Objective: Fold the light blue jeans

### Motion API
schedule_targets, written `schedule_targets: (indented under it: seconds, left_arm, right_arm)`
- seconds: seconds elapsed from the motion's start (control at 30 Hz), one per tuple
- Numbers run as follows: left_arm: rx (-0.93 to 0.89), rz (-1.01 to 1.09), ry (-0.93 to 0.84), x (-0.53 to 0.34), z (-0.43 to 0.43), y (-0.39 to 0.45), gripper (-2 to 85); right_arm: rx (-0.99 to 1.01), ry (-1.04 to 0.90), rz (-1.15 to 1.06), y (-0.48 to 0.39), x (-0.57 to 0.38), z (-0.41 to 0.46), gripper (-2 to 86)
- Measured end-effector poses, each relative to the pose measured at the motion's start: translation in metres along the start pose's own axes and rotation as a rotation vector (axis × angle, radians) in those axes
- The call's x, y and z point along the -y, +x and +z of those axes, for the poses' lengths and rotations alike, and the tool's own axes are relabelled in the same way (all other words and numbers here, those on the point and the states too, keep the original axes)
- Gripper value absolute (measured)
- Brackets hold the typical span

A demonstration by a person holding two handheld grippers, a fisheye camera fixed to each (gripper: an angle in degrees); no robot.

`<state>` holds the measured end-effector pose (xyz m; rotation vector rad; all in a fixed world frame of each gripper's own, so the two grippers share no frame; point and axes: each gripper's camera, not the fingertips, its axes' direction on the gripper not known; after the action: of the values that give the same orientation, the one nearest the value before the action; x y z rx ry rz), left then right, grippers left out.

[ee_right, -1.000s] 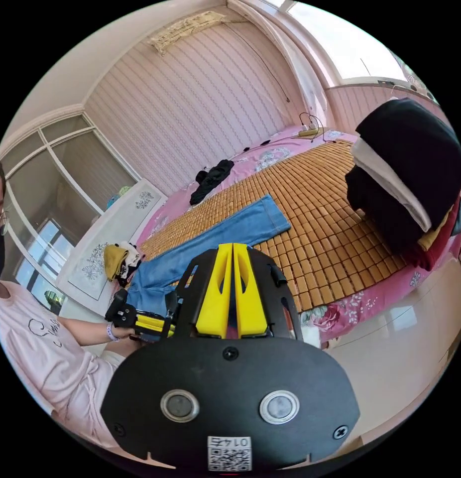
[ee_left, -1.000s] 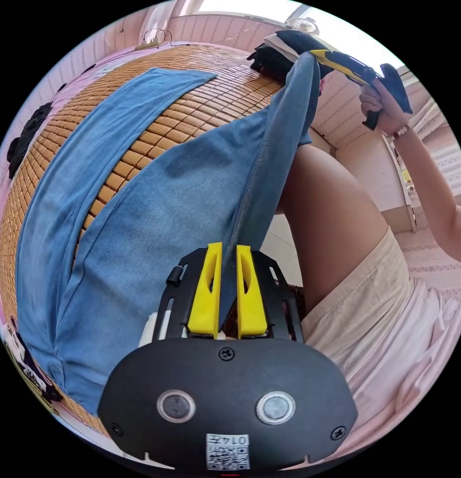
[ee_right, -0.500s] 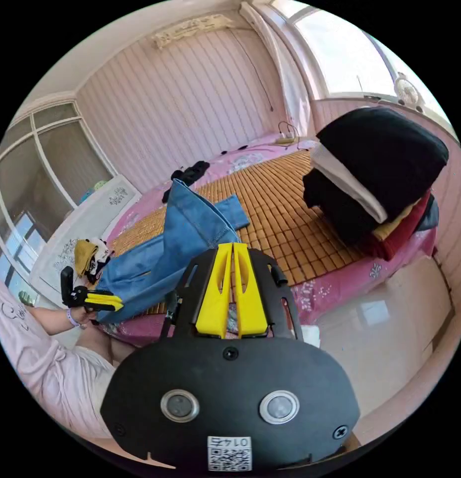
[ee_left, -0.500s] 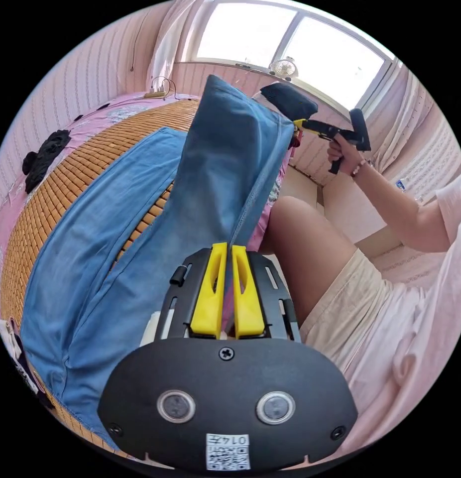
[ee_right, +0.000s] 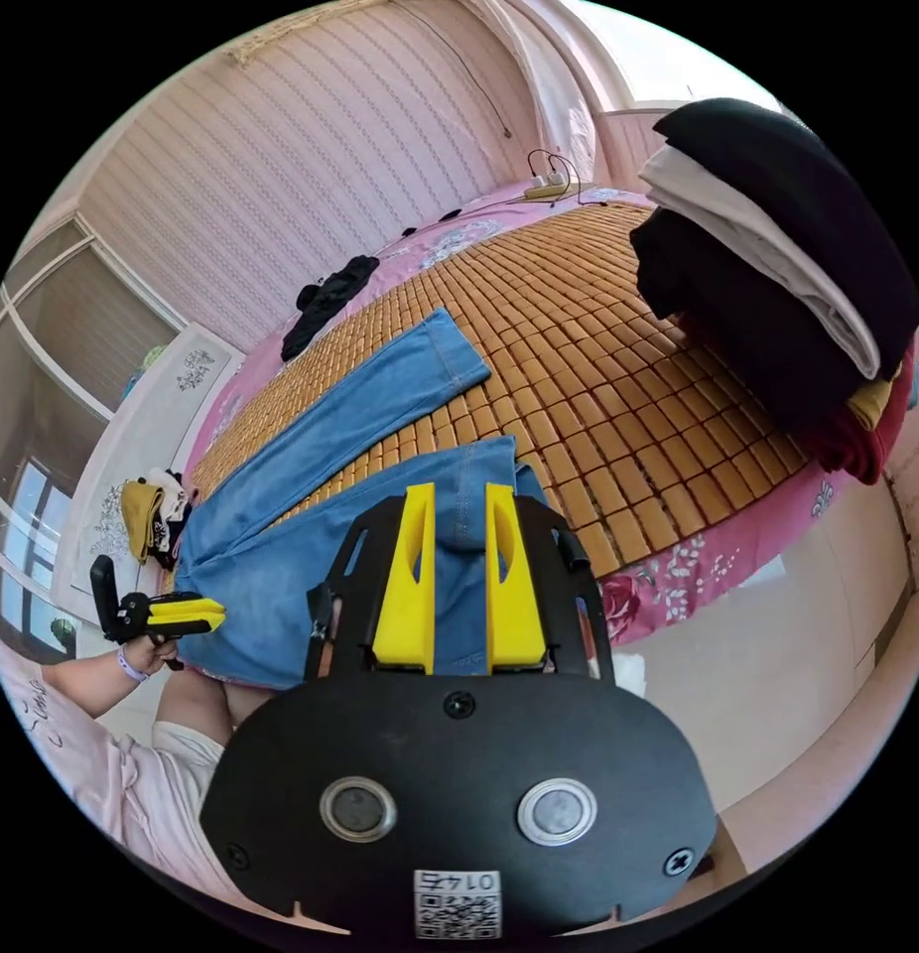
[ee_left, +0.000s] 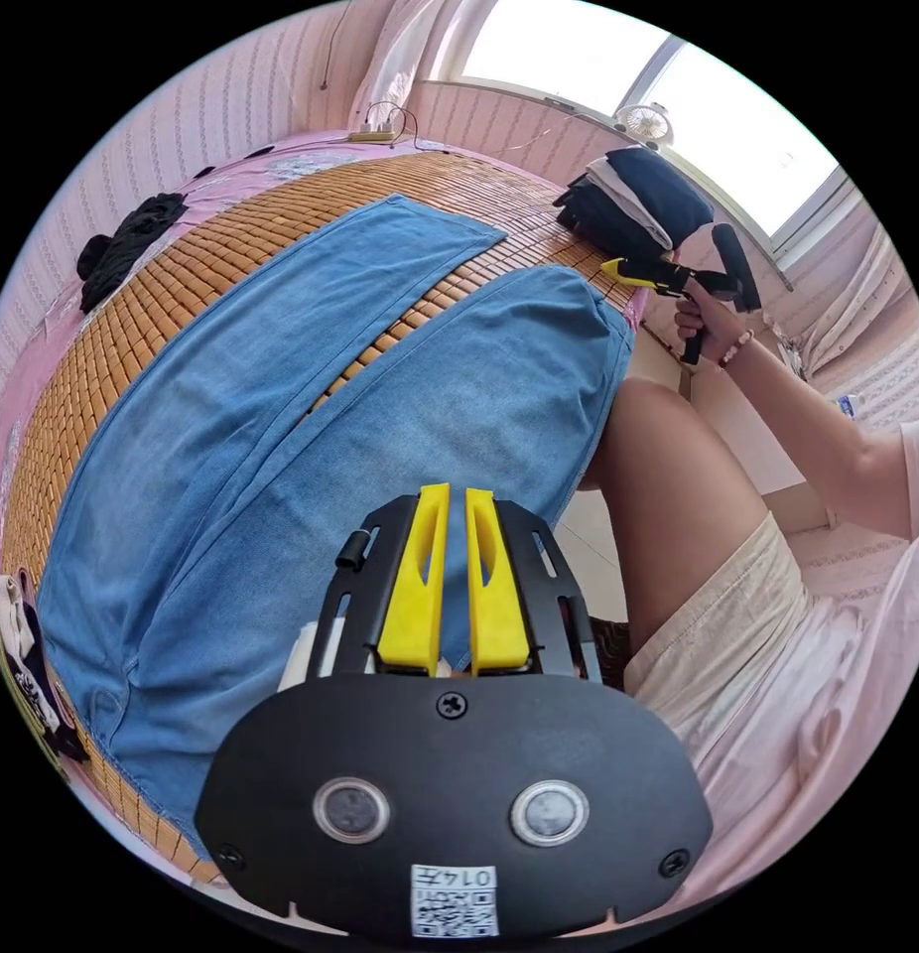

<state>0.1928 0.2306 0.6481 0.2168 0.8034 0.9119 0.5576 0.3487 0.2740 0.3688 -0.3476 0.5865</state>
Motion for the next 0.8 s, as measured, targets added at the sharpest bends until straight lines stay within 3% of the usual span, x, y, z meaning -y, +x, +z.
schedule_targets:
  seconds: [0.1, 0.17, 0.4, 0.5, 0.63, 0.8]
  left_arm:
    - [0.018, -0.013, -0.025, 0.003, 0.012, -0.002, 4.1]
    - [0.011, -0.013, -0.035, 0.004, 0.019, -0.001, 4.1]
    - [-0.023, 0.018, -0.016, 0.007, 0.031, 0.016, 4.3]
    - [0.0, 0.047, -0.03, 0.008, 0.036, 0.023, 4.4]
    - [0.0, 0.02, -0.032, 0.008, 0.042, 0.022, 4.7]
    - [0.054, -0.01, -0.051, 0.007, 0.051, 0.023, 5.0]
  right_arm:
    - [-0.042, -0.077, 0.082, 0.017, 0.027, 0.033, 7.3]
    - [0.122, -0.132, 0.09, 0.031, 0.04, 0.045, 2.6]
    - [0.196, 0.102, -0.006, 0.024, 0.089, -0.001, 0.5]
    - [0.168, 0.019, 0.012, 0.028, 0.101, 0.003, 2.0]
    - [0.09, -0.254, 0.029, 0.031, 0.077, 0.054, 8.6]
    - [0.046, -0.189, 0.007, 0.027, 0.06, 0.06, 0.9]
